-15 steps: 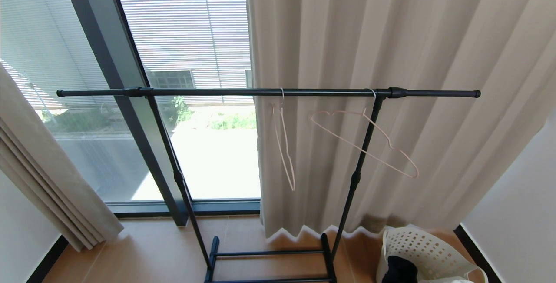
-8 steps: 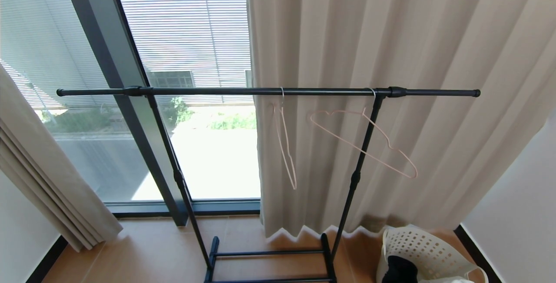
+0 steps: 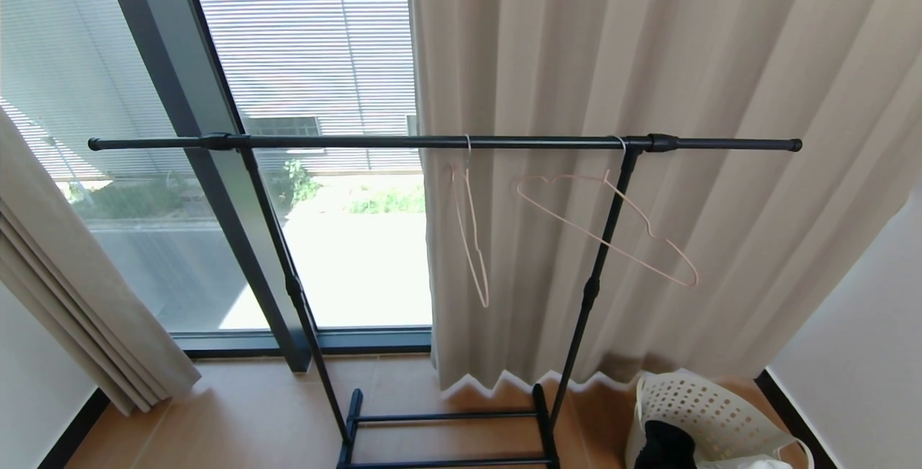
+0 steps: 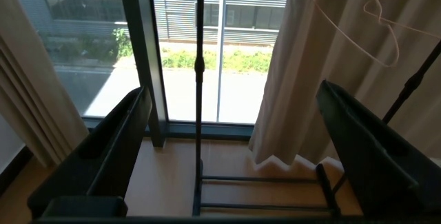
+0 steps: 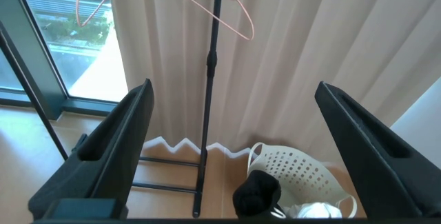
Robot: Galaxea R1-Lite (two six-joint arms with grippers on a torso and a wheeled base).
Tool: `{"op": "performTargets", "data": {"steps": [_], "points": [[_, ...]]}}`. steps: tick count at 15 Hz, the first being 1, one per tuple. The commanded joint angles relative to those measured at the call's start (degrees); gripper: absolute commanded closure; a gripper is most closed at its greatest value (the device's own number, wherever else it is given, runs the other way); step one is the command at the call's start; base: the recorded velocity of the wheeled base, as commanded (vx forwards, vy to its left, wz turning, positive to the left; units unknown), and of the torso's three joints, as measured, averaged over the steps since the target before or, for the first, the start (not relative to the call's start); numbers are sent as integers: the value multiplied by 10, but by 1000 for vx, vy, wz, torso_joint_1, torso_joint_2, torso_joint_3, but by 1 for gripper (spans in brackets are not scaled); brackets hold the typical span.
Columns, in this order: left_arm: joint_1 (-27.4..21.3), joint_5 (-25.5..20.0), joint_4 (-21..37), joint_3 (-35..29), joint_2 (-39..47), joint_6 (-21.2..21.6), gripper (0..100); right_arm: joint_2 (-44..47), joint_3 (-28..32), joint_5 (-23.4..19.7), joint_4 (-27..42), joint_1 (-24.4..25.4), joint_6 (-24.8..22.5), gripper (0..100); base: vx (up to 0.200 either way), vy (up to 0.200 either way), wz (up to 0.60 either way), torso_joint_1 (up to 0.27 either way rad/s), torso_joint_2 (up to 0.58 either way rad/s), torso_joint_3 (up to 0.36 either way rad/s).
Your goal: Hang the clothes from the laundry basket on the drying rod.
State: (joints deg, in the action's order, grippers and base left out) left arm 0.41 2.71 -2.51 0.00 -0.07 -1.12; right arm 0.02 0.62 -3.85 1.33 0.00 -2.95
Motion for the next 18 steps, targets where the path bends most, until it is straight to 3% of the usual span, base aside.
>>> {"op": "performTargets", "data": {"steps": [1, 18], "points": [[0, -1, 1, 0, 1, -1, 0, 1, 0, 0, 0, 0, 0, 0, 0, 0, 0, -115, 246, 139], [0, -1, 1, 0, 1, -2, 0, 1, 0, 0, 0, 0, 2, 0, 0, 0, 0, -144, 331, 186]]}}
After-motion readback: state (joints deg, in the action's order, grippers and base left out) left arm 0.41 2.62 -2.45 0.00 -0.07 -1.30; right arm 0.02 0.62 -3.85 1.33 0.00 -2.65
